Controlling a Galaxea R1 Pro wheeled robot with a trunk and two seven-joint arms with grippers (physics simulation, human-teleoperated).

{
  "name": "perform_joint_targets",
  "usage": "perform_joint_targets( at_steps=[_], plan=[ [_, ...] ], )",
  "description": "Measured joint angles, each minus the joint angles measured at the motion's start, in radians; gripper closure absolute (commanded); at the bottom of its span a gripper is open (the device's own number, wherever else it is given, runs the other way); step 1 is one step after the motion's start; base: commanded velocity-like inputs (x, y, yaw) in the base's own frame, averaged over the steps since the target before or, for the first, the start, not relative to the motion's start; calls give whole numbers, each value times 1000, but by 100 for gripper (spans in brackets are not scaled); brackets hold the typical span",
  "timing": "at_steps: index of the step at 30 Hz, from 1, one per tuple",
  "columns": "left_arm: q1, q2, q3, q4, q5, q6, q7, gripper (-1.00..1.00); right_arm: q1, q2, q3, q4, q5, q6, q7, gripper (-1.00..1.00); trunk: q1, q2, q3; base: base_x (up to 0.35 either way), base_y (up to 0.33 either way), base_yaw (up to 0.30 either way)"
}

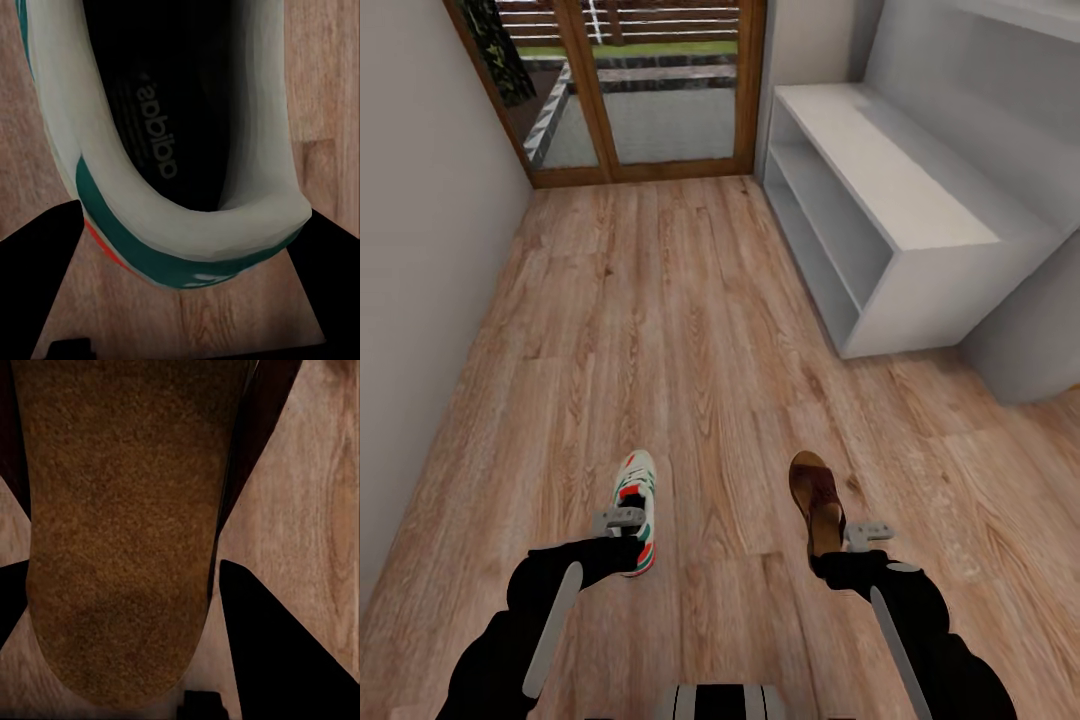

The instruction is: Pick up the two gym shoes and the two sandals from the corridor floor and place them onto the hallstand (shoe rack) in the corridor, making sure they are on the rack and not on the floor. Arrange them so the two gym shoes are next to each other and the two sandals are next to each other.

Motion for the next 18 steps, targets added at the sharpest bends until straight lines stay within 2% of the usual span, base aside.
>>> perform_joint_targets(
  at_steps=[18],
  plan=[
    [-1,0,-1,0,-1,0,0,100,0,0,0,0,0,0,0,100,0,0,28,257,268,0]
  ],
)
